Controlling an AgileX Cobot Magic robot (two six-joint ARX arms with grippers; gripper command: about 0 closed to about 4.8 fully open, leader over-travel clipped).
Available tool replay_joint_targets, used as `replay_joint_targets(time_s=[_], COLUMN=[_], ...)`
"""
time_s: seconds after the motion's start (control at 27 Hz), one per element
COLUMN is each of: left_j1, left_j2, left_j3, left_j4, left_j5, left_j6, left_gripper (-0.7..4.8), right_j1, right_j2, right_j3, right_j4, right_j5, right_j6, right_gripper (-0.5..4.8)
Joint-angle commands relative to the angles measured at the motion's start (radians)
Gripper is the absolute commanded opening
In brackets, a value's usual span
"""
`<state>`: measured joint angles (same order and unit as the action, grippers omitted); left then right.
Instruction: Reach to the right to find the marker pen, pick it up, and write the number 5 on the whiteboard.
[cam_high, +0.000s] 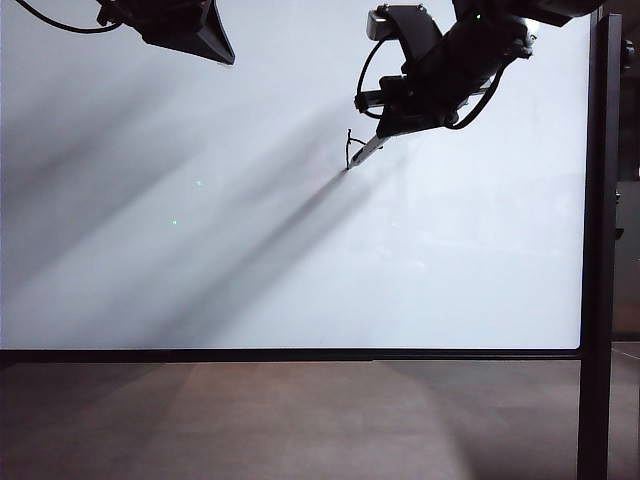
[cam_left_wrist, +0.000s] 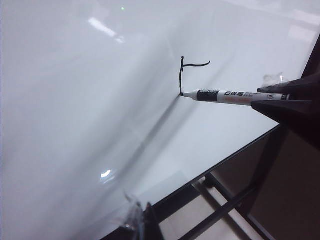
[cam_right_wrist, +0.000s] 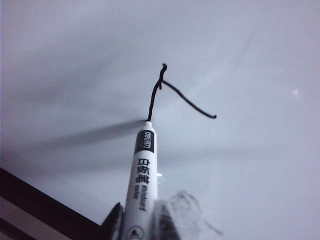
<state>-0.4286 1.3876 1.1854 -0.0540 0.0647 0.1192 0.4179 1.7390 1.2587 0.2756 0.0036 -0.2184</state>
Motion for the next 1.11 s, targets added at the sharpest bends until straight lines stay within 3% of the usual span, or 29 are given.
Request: replay_joint_targets(time_s=[0.04, 0.19, 1.11], left_j1=[0.000, 0.000, 0.000], left_j2=[-0.005, -0.005, -0.006], left_j3=[0.003, 0.003, 0.003], left_j4=[-0.001, -0.001, -0.019], left_j5=[-0.001, -0.001, 0.000], left_j6=[0.004, 0.004, 0.004], left_gripper=[-0.05, -0.05, -0.05], right_j1=[-0.003, -0.006, -0.077], right_j2=[0.004, 0.004, 0.003], right_j3=[0.005, 0.005, 0.005], right_j4=[0.021, 0.021, -0.019], right_j5=[0.032, 0.069, 0.056], right_j6=[0.005, 0.005, 0.009], right_gripper=[-0.07, -0.07, -0.07])
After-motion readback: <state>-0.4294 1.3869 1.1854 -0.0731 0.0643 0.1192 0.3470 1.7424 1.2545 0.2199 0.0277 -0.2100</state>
